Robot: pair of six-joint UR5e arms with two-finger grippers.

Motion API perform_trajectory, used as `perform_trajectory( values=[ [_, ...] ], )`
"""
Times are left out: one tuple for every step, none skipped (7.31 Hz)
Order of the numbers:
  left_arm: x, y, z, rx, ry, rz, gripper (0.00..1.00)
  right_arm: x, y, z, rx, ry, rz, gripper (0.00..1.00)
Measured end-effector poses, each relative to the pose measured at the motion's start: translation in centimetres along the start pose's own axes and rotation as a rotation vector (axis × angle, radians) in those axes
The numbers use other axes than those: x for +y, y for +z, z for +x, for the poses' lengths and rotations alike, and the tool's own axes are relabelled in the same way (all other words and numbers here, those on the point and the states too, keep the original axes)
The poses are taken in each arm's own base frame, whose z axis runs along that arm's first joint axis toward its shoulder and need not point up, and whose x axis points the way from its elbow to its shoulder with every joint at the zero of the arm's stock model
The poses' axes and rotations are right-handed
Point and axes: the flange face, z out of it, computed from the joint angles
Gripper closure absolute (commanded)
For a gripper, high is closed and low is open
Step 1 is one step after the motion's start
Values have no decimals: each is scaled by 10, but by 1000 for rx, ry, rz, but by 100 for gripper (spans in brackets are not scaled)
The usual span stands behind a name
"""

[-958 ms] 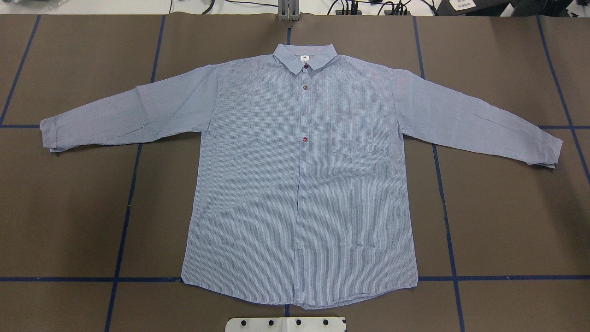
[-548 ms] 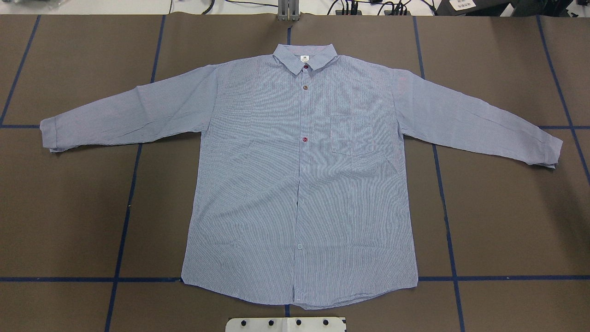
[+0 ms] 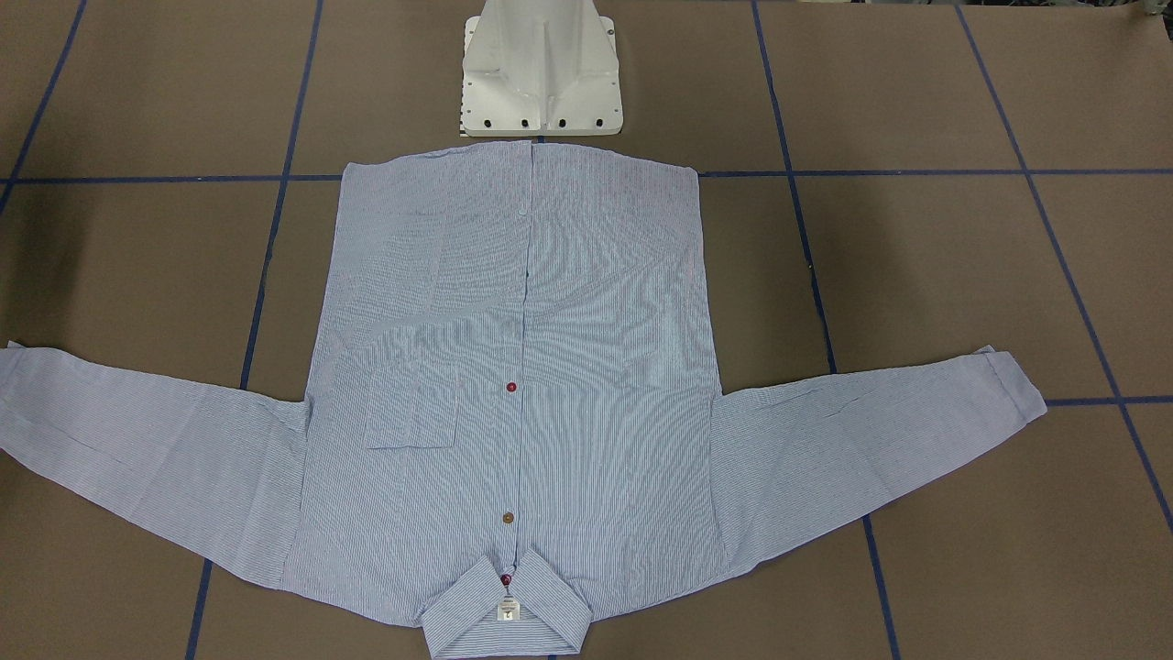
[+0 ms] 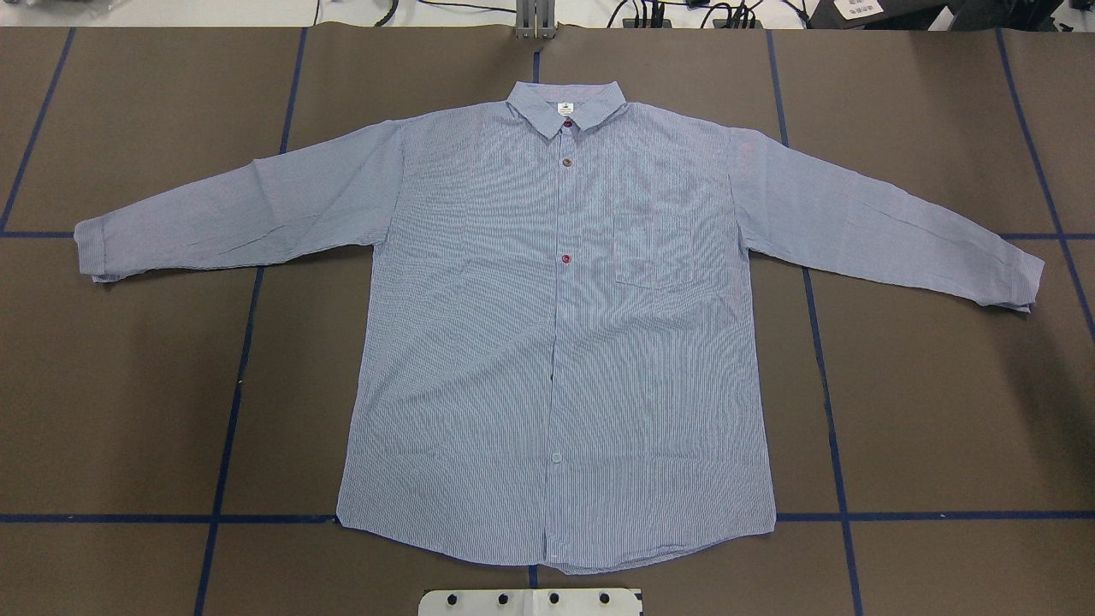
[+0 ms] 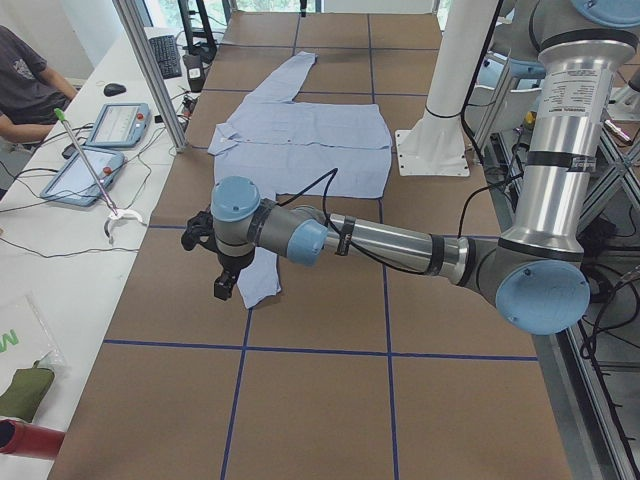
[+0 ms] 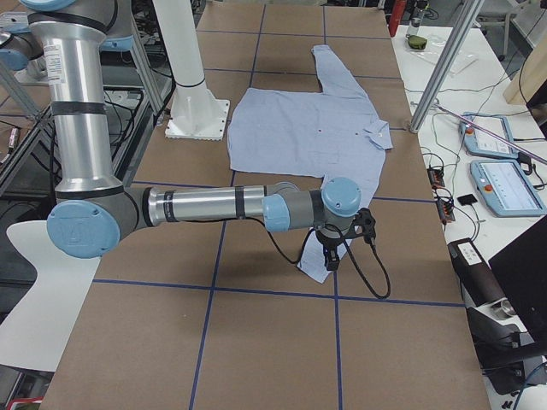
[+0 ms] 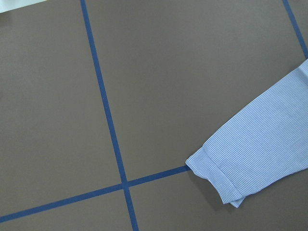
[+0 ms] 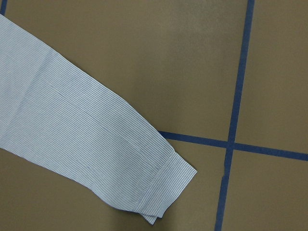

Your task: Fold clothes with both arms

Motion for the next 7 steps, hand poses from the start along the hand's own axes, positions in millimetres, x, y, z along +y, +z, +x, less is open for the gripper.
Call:
perform_trajectory(
  values=[
    [2, 1, 1, 22, -18, -1, 0, 7, 21, 10, 8, -10, 43, 0],
    [4, 2, 2, 33, -24, 0, 0, 13, 40, 16, 6, 17, 79, 0],
    [7, 2, 2, 38, -19, 6, 0, 19, 58, 15, -7, 86, 92, 1],
    [12, 3, 1, 40, -11, 15, 0, 25, 73, 9, -24, 178, 89, 1],
    [15, 4, 0, 41, -4, 22, 0, 28, 86, -2, -38, 251, 82, 1],
    [16, 4, 0, 41, -1, 26, 0, 31, 98, -11, -40, 292, 72, 4],
    [17, 3, 1, 41, 1, 28, 0, 35, 108, -17, -28, 307, 64, 4]
  ],
)
